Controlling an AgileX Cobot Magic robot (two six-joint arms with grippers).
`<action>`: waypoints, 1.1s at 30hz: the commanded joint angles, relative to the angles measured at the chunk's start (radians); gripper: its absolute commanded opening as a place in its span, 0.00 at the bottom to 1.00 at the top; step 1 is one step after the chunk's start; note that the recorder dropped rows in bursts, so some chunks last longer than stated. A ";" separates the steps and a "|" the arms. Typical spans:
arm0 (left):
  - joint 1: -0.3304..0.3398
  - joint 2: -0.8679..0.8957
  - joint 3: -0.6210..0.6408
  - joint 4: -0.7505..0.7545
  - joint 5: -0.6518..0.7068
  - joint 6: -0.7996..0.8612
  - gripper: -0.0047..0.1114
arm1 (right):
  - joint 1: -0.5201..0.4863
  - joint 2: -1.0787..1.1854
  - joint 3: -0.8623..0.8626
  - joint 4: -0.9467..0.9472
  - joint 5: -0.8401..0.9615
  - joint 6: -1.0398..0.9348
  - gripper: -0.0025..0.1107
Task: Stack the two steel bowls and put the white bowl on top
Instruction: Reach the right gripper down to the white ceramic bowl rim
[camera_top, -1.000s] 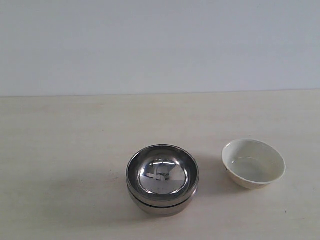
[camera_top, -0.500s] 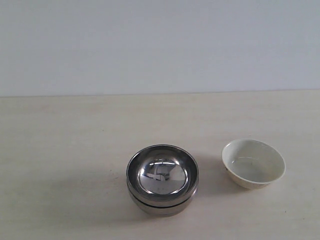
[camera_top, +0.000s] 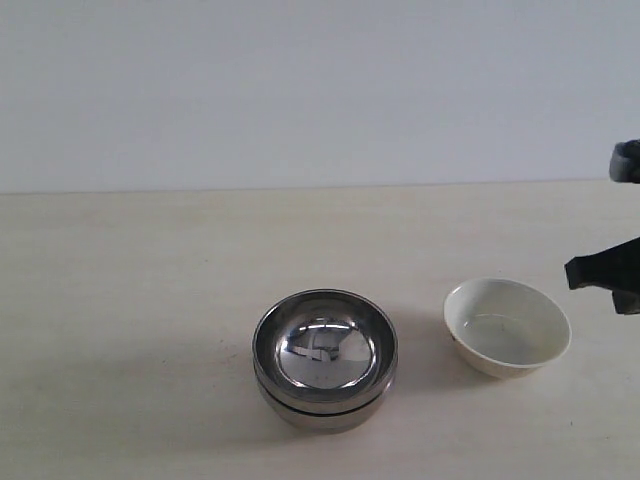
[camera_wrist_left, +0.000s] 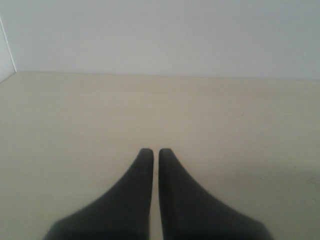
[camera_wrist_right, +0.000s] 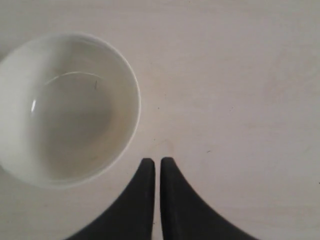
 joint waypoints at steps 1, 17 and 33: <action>0.002 -0.003 0.004 0.003 0.000 0.006 0.07 | -0.003 0.103 -0.005 0.006 -0.057 0.000 0.02; 0.002 -0.003 0.004 0.003 0.000 0.006 0.07 | -0.003 0.146 -0.005 0.072 -0.175 -0.002 0.54; 0.002 -0.003 0.004 0.003 0.000 0.006 0.07 | 0.069 0.146 -0.005 0.129 -0.217 -0.039 0.54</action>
